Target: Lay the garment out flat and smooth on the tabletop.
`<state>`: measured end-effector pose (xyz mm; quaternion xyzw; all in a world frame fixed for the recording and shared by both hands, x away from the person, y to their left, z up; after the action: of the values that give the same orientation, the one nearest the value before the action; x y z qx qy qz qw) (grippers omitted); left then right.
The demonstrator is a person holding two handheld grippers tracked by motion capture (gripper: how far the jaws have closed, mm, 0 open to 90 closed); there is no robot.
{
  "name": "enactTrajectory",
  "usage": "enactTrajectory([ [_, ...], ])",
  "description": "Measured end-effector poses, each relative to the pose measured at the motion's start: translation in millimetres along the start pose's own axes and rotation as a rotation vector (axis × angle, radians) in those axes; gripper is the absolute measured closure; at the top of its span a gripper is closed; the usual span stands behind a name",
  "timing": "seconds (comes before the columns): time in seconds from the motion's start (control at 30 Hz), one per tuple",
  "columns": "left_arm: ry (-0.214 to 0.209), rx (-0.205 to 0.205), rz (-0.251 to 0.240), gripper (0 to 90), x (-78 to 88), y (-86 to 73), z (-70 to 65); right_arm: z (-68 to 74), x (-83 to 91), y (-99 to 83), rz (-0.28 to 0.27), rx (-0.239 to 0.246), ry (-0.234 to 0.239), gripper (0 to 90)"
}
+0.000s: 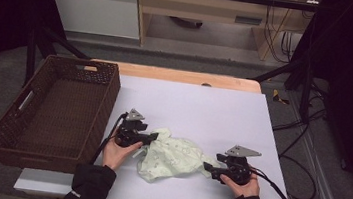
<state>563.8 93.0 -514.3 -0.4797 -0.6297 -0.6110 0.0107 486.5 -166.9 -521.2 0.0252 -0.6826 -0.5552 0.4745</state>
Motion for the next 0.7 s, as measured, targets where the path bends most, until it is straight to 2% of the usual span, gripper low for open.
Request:
enactTrajectory([
  [0.1,0.005,-0.025,-0.010,41.8,-1.4,0.7,-0.8,0.8,-0.2,-0.2,0.001,-0.002,0.001,36.0],
  [0.13,0.022,-0.042,-0.028,43.5,-2.0,2.2,-0.3,0.9,-0.1,-0.4,0.002,0.000,0.002,36.2],
  [0.17,0.016,-0.027,-0.025,43.6,-2.8,2.1,-0.8,0.9,0.0,-0.3,0.002,0.000,0.002,36.2],
  [0.27,0.024,-0.026,-0.012,46.9,-4.7,0.8,-0.4,1.1,-0.3,-0.3,0.000,0.001,0.003,36.3],
  [0.4,0.029,-0.011,0.024,56.5,-8.1,-3.3,0.1,1.8,-0.5,-0.1,-0.003,-0.001,0.007,36.6],
  [0.43,0.020,-0.004,0.044,58.4,-10.9,-5.8,-1.1,1.9,-0.5,-0.2,-0.003,-0.001,0.007,36.7],
  [0.6,0.019,-0.003,0.062,65.1,-15.2,-7.6,-1.9,2.3,-1.0,-1.3,0.006,-0.002,0.009,37.7],
  [0.67,0.016,0.004,0.060,69.6,-15.7,-7.0,-2.5,2.2,-1.5,-1.8,0.009,0.002,0.010,41.3],
  [0.7,0.016,0.005,0.058,72.6,-15.8,-6.7,-2.9,2.8,-1.4,-2.4,0.012,0.011,0.013,47.9],
])
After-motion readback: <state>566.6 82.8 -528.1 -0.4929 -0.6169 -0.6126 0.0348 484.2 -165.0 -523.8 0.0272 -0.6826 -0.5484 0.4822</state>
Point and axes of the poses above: each handheld gripper's, and its own axes: x roughly backward along the jaws, y roughly out of its top, z roughly to its left, the point moved 8 cm from there along -x, roughly forward along the jaws, and after that the axes turned 7 degrees about x, right-handed, at the moved point
